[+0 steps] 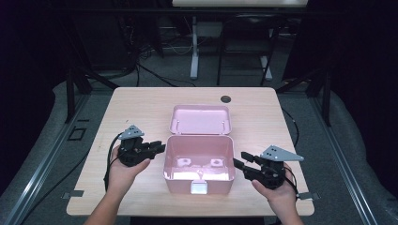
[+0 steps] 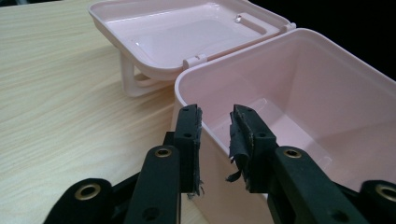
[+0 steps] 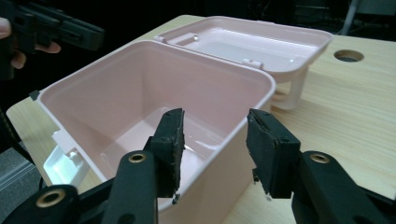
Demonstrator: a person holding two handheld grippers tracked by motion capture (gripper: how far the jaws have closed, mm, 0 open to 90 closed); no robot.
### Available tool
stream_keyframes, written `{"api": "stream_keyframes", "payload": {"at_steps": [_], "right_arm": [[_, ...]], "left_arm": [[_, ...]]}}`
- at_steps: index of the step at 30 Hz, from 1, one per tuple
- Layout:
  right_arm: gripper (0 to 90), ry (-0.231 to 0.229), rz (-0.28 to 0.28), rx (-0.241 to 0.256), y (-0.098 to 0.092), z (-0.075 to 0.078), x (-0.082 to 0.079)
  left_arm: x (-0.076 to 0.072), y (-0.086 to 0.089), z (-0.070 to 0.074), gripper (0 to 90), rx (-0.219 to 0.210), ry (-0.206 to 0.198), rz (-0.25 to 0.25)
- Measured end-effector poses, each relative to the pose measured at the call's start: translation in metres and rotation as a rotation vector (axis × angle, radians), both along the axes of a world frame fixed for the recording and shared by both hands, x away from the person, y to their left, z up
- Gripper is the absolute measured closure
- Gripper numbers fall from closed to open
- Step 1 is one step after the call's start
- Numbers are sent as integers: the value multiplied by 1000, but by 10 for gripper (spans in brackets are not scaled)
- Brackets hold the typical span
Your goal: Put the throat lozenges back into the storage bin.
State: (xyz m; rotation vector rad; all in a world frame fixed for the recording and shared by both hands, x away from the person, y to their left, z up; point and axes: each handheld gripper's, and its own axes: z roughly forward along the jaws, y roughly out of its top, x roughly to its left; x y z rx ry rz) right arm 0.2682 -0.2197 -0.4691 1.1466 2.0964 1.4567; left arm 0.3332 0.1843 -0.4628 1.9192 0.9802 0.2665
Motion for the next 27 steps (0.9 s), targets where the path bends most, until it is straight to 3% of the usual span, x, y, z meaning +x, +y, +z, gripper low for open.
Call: {"api": "stream_keyframes", "payload": {"at_steps": [4, 9, 12, 15, 18, 25, 27], "right_arm": [[516, 24, -18, -5, -4, 0, 1], [467, 69, -35, -82, -5, 0, 5], [437, 100, -37, -101, -5, 3, 8], [409, 116, -38, -114, -5, 4, 11], [380, 149, -35, -161, -4, 6, 16], [366, 167, -55, -265, -10, 16, 25], [364, 195, -64, -304, -12, 17, 28]], "left_arm": [[0, 2, 1, 676, -2, 14, -5], [-2, 7, 8, 674, -23, 4, 3], [-3, 10, 10, 688, -37, 16, 10], [-3, 12, 9, 690, -21, 19, 8], [-4, 12, 10, 690, -19, 18, 10], [-6, 12, 15, 694, -5, 13, -15], [-6, 10, 15, 693, 4, 14, -29]]}}
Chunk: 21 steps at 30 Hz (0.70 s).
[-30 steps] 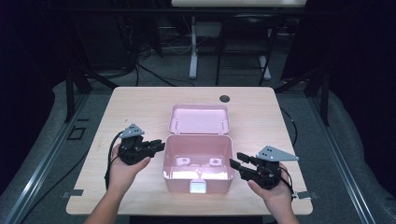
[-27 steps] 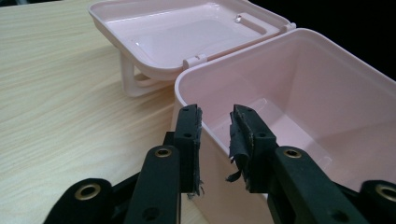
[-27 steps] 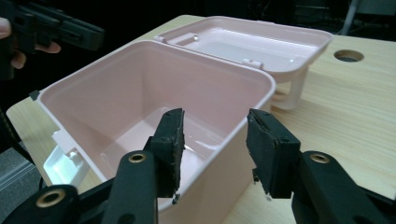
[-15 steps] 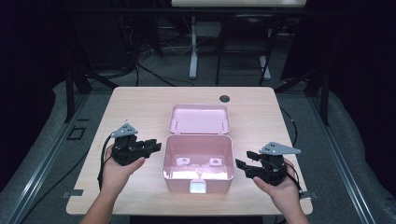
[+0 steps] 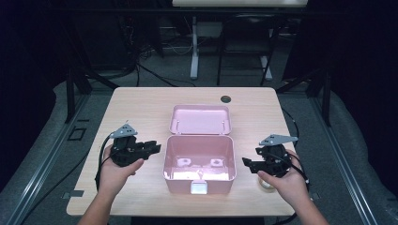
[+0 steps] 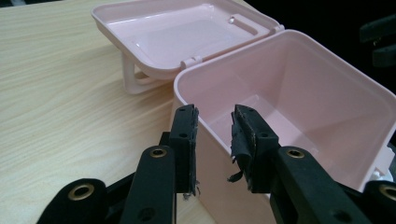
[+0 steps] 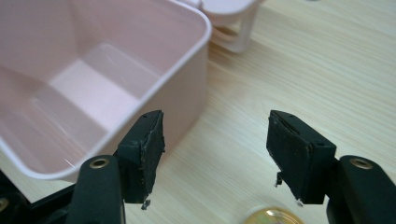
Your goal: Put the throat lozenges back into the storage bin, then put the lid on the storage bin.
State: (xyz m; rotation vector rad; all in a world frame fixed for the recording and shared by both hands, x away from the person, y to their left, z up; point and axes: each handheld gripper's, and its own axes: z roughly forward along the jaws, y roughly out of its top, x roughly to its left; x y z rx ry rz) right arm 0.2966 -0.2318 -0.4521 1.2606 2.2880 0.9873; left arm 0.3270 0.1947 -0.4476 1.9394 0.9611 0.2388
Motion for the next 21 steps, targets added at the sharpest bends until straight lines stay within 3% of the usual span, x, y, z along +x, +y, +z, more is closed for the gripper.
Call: {"api": "stream_keyframes", "payload": {"at_steps": [6, 16, 21], "right_arm": [[318, 53, -13, -103, -7, 1, 11], [292, 137, 13, -146, -9, -3, 23], [344, 180, 27, -162, -9, -3, 26]], "left_arm": [[-1, -2, 2, 592, 17, -8, 6], [0, -1, 2, 533, 13, -12, 14], [0, -1, 1, 532, 17, -11, 14]]}}
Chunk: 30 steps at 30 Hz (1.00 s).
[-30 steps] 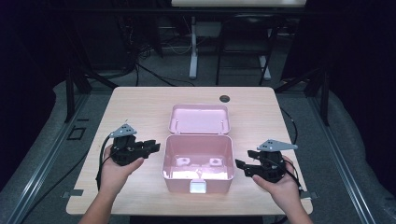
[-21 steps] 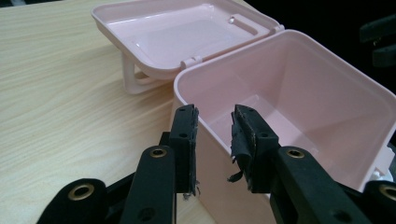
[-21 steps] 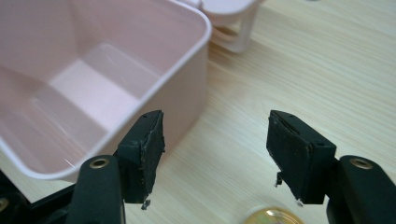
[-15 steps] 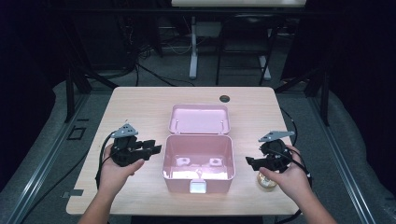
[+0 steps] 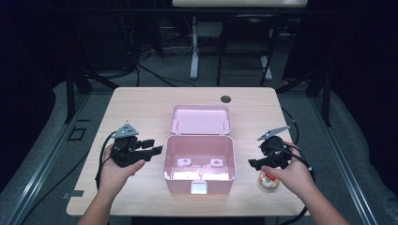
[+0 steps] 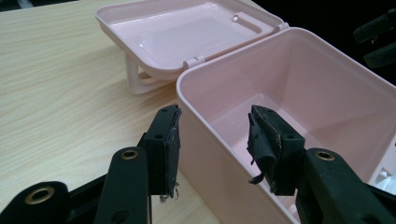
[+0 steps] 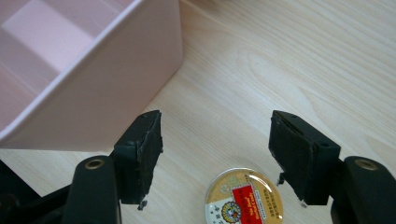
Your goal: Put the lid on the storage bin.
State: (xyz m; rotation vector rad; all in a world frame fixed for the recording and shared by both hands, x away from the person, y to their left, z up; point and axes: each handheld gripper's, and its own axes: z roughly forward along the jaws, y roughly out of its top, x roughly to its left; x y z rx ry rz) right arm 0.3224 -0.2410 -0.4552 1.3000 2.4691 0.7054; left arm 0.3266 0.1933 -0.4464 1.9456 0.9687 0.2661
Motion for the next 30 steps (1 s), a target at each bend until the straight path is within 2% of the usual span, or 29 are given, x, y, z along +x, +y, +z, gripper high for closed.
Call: {"api": "stream_keyframes", "payload": {"at_steps": [5, 7, 16, 20, 28, 30], "right_arm": [[276, 26, -10, -40, -2, -3, 3], [239, 55, -12, -42, -3, -5, 5], [152, 158, -25, -128, -10, -22, 14], [147, 203, -34, -159, -13, -30, 15], [148, 226, -31, -183, -18, -42, 17], [149, 244, -37, -188, -18, -44, 17]], "left_arm": [[-1, 1, 1, 532, 2, -3, 0], [-1, 1, 1, 532, 1, -4, 1], [0, 0, 0, 532, 8, -1, 1], [0, 0, 0, 533, 8, -2, 1], [1, 2, -1, 532, 8, 5, 5], [1, 2, -1, 532, 8, 5, 8]]}}
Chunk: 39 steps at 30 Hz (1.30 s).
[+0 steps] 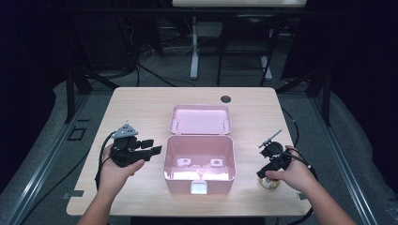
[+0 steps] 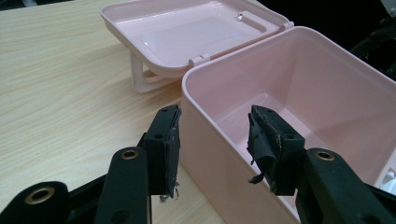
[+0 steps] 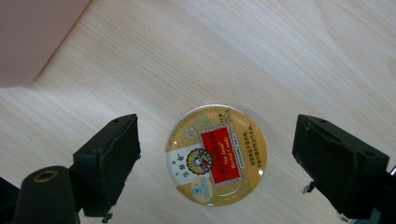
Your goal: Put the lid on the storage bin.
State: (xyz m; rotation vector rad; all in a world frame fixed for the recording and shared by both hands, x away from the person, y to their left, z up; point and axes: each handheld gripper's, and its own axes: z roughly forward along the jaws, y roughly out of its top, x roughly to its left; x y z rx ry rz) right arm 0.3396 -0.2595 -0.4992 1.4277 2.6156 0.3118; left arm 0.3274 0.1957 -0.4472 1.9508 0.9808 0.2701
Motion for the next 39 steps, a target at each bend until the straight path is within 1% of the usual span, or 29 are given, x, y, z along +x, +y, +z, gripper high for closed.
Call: {"api": "stream_keyframes", "payload": {"at_steps": [2, 5, 6, 9, 10, 13, 19, 22, 23, 24, 25, 26, 27, 33, 35, 38, 39], "right_arm": [[150, 14, -9, -8, -2, -4, 1], [150, 33, 0, -31, -4, -9, 2], [150, 43, -9, -35, -4, -11, 2], [149, 63, -1, -39, -6, -16, 2], [149, 65, -12, -36, -6, -17, 2], [148, 74, -2, -43, -7, -20, 3], [147, 88, -7, -42, -8, -28, 3], [147, 102, -11, -42, -8, -32, 3], [147, 102, -2, -43, -9, -34, 3], [147, 111, -21, -41, -8, -35, 3], [147, 113, -23, -43, -8, -36, 3], [147, 110, -9, -50, -9, -38, 4], [147, 113, -9, -50, -9, -39, 4], [158, 131, -10, -42, -10, -44, 5], [167, 149, -17, -41, -10, -44, 5], [182, 155, -16, -35, -11, -47, 6], [184, 162, -14, -40, -10, -47, 6]], "left_arm": [[0, 0, 0, 532, 0, 0, -1], [0, 0, 0, 532, -1, -2, 1], [0, 0, -1, 533, 0, -2, 1], [0, 0, -1, 532, 0, 1, 2], [0, 0, -1, 532, 0, 1, 3], [1, 0, -1, 532, 2, 1, 3], [1, 1, -1, 533, 3, 5, 4], [1, 1, -2, 532, 2, 4, 6], [1, 1, -2, 533, 2, 4, 6], [1, 1, -2, 533, 3, 5, 6], [1, 0, -2, 533, 2, 5, 7], [1, 0, -2, 532, 2, 5, 7], [1, 0, -2, 532, 3, 5, 7], [1, 1, -2, 532, 2, 3, 11], [1, 1, -2, 532, 1, 2, 11], [1, 2, -1, 533, -1, 4, 11], [1, 2, -2, 533, -1, 2, 13]]}}
